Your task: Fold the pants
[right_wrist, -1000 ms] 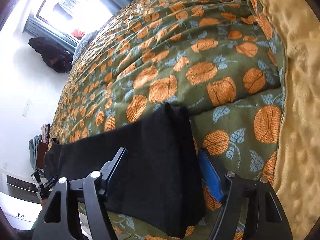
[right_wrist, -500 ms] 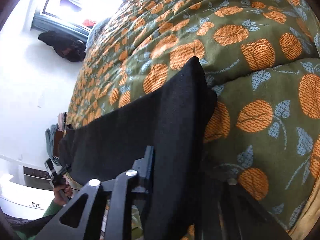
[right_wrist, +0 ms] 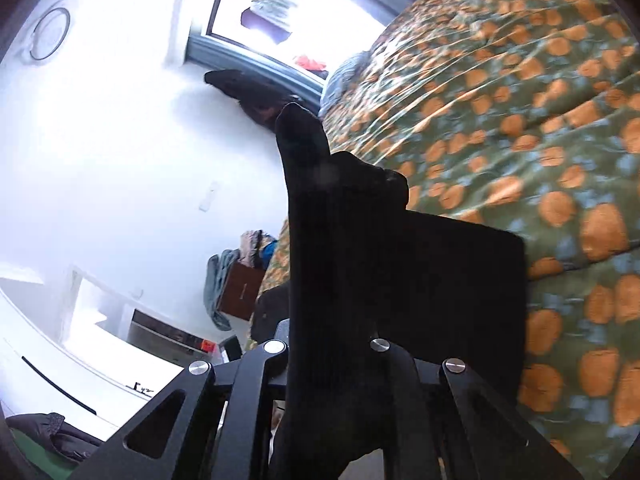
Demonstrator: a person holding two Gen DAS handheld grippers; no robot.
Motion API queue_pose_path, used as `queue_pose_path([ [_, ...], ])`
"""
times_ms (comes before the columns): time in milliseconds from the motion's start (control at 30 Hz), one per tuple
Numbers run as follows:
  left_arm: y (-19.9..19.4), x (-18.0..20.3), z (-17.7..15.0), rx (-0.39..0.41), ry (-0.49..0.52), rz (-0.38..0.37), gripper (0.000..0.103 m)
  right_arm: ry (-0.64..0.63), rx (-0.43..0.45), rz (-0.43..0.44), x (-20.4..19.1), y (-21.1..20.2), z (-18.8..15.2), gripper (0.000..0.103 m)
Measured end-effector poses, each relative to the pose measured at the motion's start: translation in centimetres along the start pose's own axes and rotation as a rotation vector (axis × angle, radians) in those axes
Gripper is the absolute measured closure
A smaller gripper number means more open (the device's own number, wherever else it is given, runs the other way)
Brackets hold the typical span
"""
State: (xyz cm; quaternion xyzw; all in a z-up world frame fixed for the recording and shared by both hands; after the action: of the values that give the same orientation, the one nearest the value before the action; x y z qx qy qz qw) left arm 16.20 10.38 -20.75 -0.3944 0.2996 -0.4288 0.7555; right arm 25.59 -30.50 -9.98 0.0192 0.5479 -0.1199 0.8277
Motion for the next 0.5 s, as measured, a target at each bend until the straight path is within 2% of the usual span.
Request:
queue_pose_path([
  [133, -0.6, -1.8, -0.1, -0.002, -0.058, -0.035, 0.003, -0.053, -0.098, 0.009, -1.1, 11.1, -2.9, 0.091],
  [200, -0.7, -2.7, -0.3, -0.004, -0.079, -0.045, 0.003, -0.096, -0.155, -0.051, -1.0, 15.8, -4.8, 0.084],
  [233, -0.8, -2.9, -0.3, -0.006, -0.084, -0.048, 0.003, -0.122, -0.192, -0.115, -0.7, 18.1, -6.0, 0.073],
  [267, -0.9, -3.2, -0.4, -0.006, -0.090, -0.056, 0.003, -0.148, -0.238, -0.189, -0.3, 20.2, -7.3, 0.047],
  [300, -1.2, -3.6, -0.5, -0.006, -0.095, -0.068, 0.003, -0.175, -0.289, -0.260, 0.0, 21.7, -8.6, 0.036],
  [333, -1.5, -3.7, -0.6, -0.004, -0.100, -0.086, 0.003, -0.215, -0.330, -0.315, -0.1, 22.8, -9.8, 0.030],
  [367, -2.0, -3.8, -0.6, 0.002, -0.105, -0.118, 0.003, -0.259, -0.345, -0.337, -0.6, 22.8, -10.9, 0.030],
  [433, -3.1, -2.8, -0.3, 0.014, -0.094, -0.189, 0.003, -0.362, -0.346, -0.361, -2.2, 21.6, -12.4, 0.026],
  [500, -4.9, -0.6, 0.1, 0.052, -0.046, -0.285, 0.003, -0.467, -0.323, -0.409, -3.7, 18.9, -12.6, 0.016],
])
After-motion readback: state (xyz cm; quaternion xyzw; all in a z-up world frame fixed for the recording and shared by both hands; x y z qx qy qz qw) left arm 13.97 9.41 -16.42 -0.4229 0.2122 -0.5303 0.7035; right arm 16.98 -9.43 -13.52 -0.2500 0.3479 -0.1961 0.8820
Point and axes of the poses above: each gripper's, at about its wrist camera, not at the fingertips, and y roughly the way its jaws point, x to its right, z to its top, the point moved 4 cm from there along y, roughly the way its jaws point, and after that the axes turned 15 degrees about z, right-handed, at the moved point
